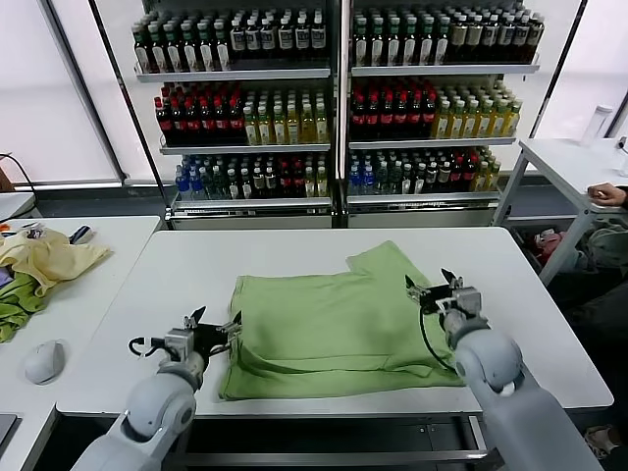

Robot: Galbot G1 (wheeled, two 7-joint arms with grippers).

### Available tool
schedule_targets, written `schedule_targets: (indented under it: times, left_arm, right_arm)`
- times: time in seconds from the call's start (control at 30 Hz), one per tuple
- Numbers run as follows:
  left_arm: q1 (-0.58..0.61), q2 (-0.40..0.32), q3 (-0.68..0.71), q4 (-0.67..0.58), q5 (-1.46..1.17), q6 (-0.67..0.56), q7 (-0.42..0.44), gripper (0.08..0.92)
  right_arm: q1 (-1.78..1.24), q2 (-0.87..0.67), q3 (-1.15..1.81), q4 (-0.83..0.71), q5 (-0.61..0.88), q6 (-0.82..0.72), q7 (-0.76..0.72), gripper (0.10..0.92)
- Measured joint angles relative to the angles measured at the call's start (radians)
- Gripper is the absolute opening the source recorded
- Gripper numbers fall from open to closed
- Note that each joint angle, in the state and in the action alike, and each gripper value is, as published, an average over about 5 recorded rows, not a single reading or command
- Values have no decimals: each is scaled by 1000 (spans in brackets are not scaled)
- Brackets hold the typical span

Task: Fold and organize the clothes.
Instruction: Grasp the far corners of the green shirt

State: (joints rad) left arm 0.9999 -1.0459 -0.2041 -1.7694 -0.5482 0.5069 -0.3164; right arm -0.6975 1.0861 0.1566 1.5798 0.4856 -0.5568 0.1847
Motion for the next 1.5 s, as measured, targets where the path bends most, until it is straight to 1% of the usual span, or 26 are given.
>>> schedule_targets:
  times: [0.27,0.5,0.8,1.0,1.07,1.13,1.5]
  left_arm:
    - [-161,-42,72,158,-12,1,1,823]
    - [-265,-77,120,271,-21,1,5,823]
    - [-332,-113,147,372,-24,10,9,823]
    - [-349,-127,160,407,-28,16,14,817]
    - [-352,-130,163,415,-30,17,15,799]
    - [-355,-132,164,423,-33,18,17,756]
    - [-356,-132,168,438,-61,27,26,436]
  right_arm:
    - [195,58,-97,-248,3,11,-12,823]
    - [296,105,-138,-425,-4,19,-21,823]
    - [352,146,-149,-569,-3,8,-39,823]
    - [368,167,-153,-627,-4,10,-54,811]
    - [371,173,-156,-641,-4,12,-60,774]
    - [374,178,-159,-653,-5,15,-67,726]
    - [369,178,-167,-670,-4,14,-111,407]
